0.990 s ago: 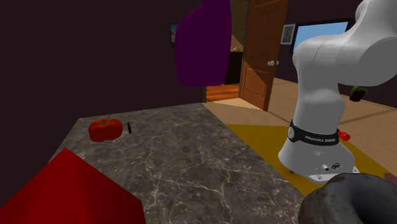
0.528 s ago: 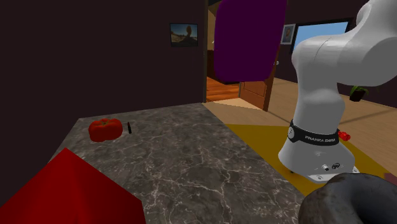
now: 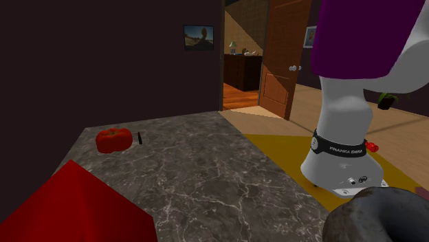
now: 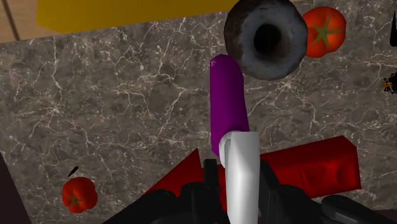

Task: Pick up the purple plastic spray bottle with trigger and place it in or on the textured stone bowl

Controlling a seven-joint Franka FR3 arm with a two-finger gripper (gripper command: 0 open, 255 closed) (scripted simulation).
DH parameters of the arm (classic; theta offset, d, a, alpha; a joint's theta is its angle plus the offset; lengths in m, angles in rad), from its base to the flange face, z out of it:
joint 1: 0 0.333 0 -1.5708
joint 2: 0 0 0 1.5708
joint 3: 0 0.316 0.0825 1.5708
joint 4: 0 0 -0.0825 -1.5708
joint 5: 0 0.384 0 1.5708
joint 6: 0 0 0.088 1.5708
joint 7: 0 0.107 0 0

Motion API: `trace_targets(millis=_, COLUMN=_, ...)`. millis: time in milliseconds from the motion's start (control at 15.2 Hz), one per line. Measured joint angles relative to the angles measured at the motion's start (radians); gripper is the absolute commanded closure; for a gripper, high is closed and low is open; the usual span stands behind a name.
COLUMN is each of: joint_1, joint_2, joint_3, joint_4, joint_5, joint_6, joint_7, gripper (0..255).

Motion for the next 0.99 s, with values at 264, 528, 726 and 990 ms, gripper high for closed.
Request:
trace_targets(millis=264, joint_1=0.002, joint_2=0.008, joint_3=0.067, joint_4=0.083, joint_5=0.045, joint_6=-0.056, joint_7=0.086, gripper=255)
trace_targets(millis=528, joint_1=0.002, joint_2=0.014, joint_3=0.126, joint_4=0.153, joint_5=0.085, joint_6=-0.100, joint_7=0.165, gripper=255)
trace_targets(millis=726, joint_1=0.011, joint_2=-0.012, joint_3=0.137, joint_4=0.111, joint_5=0.100, joint_6=-0.081, joint_7=0.173, gripper=255)
trace_targets(millis=990, joint_1=0.022, joint_2=-0.046, joint_3=0.146, joint_4=0.036, joint_5=0.114, joint_6=-0.038, joint_7=0.168, gripper=255)
